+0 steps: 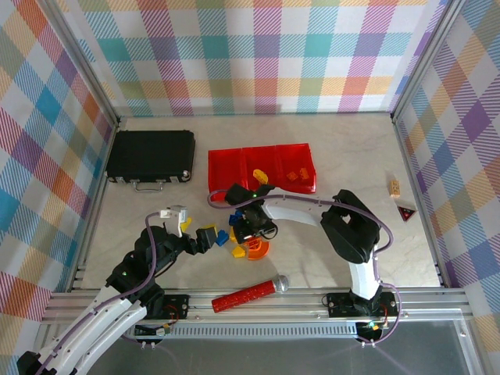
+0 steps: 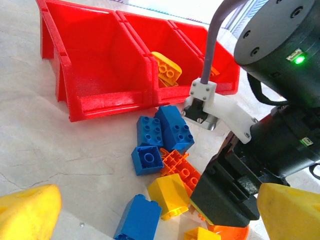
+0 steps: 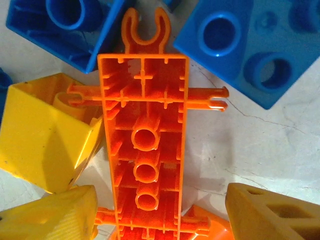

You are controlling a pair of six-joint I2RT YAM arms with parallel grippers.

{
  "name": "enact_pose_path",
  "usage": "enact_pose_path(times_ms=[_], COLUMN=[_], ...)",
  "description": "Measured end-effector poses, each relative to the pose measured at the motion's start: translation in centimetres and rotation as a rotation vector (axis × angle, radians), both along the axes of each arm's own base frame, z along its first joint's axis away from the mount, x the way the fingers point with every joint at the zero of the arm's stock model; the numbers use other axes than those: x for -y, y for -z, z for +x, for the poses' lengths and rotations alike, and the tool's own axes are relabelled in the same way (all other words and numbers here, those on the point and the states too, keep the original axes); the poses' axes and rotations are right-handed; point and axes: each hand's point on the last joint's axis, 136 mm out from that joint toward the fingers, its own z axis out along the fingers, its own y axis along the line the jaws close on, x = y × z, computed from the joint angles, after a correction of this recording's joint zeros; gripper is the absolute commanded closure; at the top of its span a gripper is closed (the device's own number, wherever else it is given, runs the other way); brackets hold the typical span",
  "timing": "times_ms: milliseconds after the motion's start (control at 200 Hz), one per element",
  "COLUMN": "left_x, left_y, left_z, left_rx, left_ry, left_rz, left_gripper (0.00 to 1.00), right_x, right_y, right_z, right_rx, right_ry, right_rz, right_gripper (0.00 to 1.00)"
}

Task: Sort the legos into containers by color
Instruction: Pick up the lego from the center of the table.

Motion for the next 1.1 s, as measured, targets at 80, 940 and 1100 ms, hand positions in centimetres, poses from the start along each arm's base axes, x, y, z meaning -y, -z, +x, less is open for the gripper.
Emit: enact_pose_path(times_ms=[80,940,1100], left_x=[0.0,-0.1,-0.1], left_y=[0.0,0.3,0.3], left_z=[0.0,-0.1,-0.1], left_rx=[0.0,-0.012,-0.012], left_ry=[0.0,0.0,0.0], left_rz=[0.0,0.008,0.008], left_gripper=[0.0,0.0,0.0], right_x=[-0.1,-0.8,-0.3], right_y=[0.1,1.0,1.4], right_z=[0.2,1.7,2.2], right_rx=[0.005,0.043,0.065], right_ry=[0.0,0.007,0.02], right_rz=[-0.003,-0.061,-0.092], right_gripper=[0.32,0.57,0.65])
